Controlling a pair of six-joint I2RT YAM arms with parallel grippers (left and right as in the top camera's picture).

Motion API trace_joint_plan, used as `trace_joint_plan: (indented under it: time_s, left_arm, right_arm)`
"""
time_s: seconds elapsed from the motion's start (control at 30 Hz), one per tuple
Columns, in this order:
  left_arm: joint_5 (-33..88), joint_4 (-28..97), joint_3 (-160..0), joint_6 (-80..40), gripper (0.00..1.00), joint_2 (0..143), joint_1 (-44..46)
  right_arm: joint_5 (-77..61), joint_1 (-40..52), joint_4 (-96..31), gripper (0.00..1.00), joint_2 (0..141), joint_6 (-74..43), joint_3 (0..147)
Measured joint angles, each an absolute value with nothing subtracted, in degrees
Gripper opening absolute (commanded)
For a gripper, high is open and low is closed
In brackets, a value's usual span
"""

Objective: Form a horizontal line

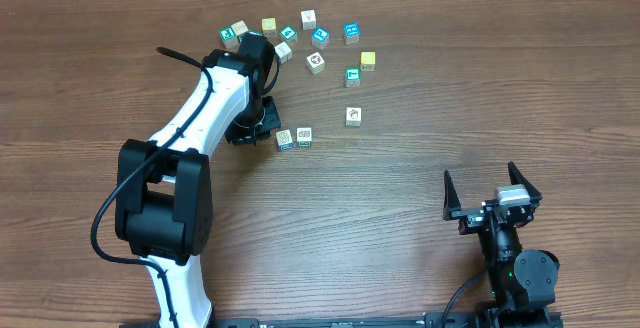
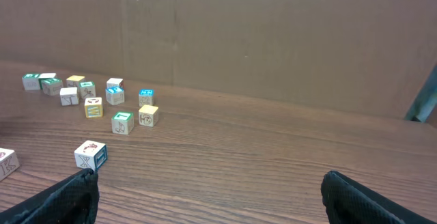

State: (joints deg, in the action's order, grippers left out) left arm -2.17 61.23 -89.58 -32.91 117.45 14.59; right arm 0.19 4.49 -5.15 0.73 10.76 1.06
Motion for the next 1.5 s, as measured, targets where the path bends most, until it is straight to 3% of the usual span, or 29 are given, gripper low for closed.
trace_joint_plan:
  time_s: [1.5]
  left_arm:
    - [-1.93, 61.04, -89.49, -32.91, 0.13, 117.45, 15.94]
  right_arm:
    - [0.19, 4.47, -5.15, 1.0, 0.73, 10.76, 1.06]
